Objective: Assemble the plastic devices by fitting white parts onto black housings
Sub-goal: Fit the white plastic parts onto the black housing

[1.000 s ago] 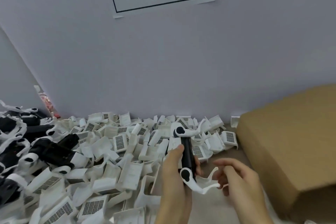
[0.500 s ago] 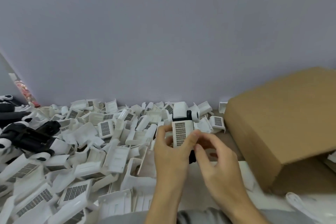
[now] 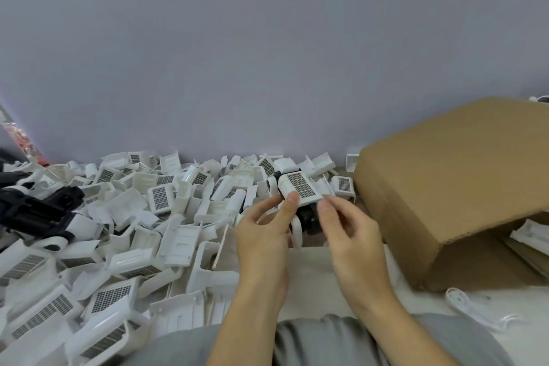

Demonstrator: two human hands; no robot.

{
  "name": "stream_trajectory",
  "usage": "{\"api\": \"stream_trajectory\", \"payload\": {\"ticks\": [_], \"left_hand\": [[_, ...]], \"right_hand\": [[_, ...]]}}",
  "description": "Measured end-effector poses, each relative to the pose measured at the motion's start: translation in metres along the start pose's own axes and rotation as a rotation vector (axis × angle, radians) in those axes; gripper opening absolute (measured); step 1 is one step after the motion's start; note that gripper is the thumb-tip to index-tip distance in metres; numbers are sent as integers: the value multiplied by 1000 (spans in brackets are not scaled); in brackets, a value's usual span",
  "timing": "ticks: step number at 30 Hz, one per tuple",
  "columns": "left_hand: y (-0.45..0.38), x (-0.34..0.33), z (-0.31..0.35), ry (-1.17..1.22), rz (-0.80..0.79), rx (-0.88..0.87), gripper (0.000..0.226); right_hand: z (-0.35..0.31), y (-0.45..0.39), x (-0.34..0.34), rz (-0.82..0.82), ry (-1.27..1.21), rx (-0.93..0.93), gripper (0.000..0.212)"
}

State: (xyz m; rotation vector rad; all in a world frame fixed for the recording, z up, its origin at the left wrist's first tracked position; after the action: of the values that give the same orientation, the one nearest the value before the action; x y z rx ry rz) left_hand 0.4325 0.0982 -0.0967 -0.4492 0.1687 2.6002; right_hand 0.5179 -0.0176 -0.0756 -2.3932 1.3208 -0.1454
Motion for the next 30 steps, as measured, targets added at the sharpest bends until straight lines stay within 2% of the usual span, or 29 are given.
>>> {"api": "stream_trajectory", "payload": {"ticks": [1,3,4,5,7,9,11,13,15,17,20,24,28,30], "left_hand": [[-1,2,1,-9,24,-13,56],[-2,3,1,-30,31,-29,42],[-2,1,0,-21,14,-16,35],[-1,-2,-2,-3,-9,4,38],[0,-8,-5,12,-66,53,46],[1,-12,-3,-48,-85,40,42],[2,-10,3,-110,-44,-38,36],[4,-5,13,-175,33,-168,32],[7,-1,25,-264,118,-307,25],[9,4,29,-270,189,-338,18],[6,13,23,-174,249,-234,22],[3,3,8,-9,100,-37,43],[3,-2,10,146,30,0,61],[4,-2,12,167,18,-16,66]], "right_hand": [[1,1,-6,-55,18,-6,14],[5,3,-12,-106,96,-22,47],[6,2,-12,-96,122,-28,56],[6,1,-10,-79,130,-34,60],[7,-1,-3,-17,151,-45,58],[5,-4,6,52,155,-35,42],[4,-5,15,134,66,-49,16],[7,-6,18,152,-60,-112,2],[11,-6,15,117,-119,-160,10],[14,-6,14,113,-144,-203,25],[19,-5,13,100,-193,-289,41],[18,-5,6,-6,-204,-271,68],[19,-7,6,-8,-297,-249,46],[19,-7,5,-17,-341,-235,42]]}}
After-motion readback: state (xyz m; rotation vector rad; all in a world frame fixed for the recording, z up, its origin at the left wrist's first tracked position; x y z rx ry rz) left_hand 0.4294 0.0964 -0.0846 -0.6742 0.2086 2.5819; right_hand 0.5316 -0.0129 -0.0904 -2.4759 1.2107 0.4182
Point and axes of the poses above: each hand's wrist, its own y-axis away from the middle knuckle, its own x-axis out of the back of the hand, z = x × y, the point moved 8 cm from there along -y, towards the middle knuckle, and after that the axes turned 4 degrees about -y, right-handed, at the moved point
